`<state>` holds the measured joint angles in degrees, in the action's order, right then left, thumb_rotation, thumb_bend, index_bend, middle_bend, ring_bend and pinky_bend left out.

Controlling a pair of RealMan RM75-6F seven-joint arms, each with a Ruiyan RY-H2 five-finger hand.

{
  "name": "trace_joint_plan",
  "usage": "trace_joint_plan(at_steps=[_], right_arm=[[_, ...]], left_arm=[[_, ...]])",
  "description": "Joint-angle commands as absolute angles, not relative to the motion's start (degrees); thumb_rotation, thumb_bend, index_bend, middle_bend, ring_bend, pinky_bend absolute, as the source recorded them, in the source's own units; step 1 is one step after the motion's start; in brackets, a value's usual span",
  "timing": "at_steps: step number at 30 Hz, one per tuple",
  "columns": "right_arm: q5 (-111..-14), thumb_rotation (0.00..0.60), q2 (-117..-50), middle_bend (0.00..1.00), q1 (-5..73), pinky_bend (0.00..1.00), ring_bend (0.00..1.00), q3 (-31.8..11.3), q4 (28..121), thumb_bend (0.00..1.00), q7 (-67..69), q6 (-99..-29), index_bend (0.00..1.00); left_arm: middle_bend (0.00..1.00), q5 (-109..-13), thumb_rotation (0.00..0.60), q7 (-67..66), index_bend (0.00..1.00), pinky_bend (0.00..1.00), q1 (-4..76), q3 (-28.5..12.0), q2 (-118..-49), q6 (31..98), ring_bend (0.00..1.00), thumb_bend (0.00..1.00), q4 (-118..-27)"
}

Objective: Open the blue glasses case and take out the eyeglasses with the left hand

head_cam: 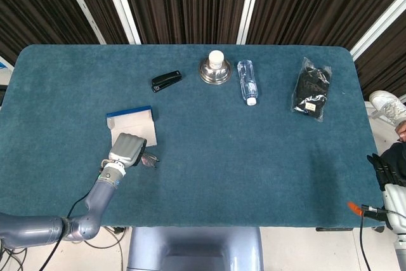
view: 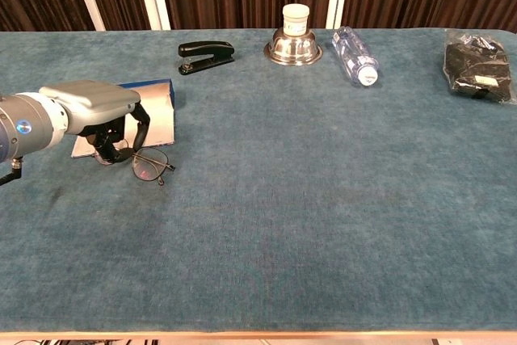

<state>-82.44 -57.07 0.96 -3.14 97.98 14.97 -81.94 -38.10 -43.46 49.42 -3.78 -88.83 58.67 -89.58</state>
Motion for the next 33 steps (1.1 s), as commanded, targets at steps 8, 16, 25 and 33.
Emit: trace_joint_plan(at_steps=[8, 16, 25, 33], right_arm=[[-82.48, 0.6, -57.06, 0.0, 0.96, 0.2, 0.0, -3.14, 98.02, 0.2, 14.97, -81.96, 0.0], [-82.59, 0.6, -57.04, 0.0, 0.95, 0.2, 0.0, -3.11, 97.97, 0.2, 15.04, -82.0, 0.0], [-82.68, 0.6, -57.02, 0.0, 0.97, 0.2, 0.0, -3.08, 97.91, 0.2, 15.12, -81.98, 0.0], [-82.76, 0.6, -57.02, 0.0, 0.97, 0.2, 0.0, -3.06, 97.88, 0.2, 15.15, -82.0, 0.0]], left_arm=[[1.0, -38.03, 0.6, -43.78, 0.55, 1.0, 49.91, -4.72, -88.38, 59.35, 0.95, 0.44, -91.41], [1.0, -32.93, 0.6, -45.11, 0.56, 1.0, 51.77, -8.27, -90.15, 61.04, 0.95, 0.45, -93.82], [1.0, -23.07, 0.6, -47.38, 0.56, 1.0, 55.42, -13.48, -94.37, 63.02, 0.95, 0.45, -94.31], [1.0, -17.65, 0.6, -48.22, 0.56, 1.0, 58.6, -17.51, -97.85, 64.74, 0.95, 0.45, -94.3]])
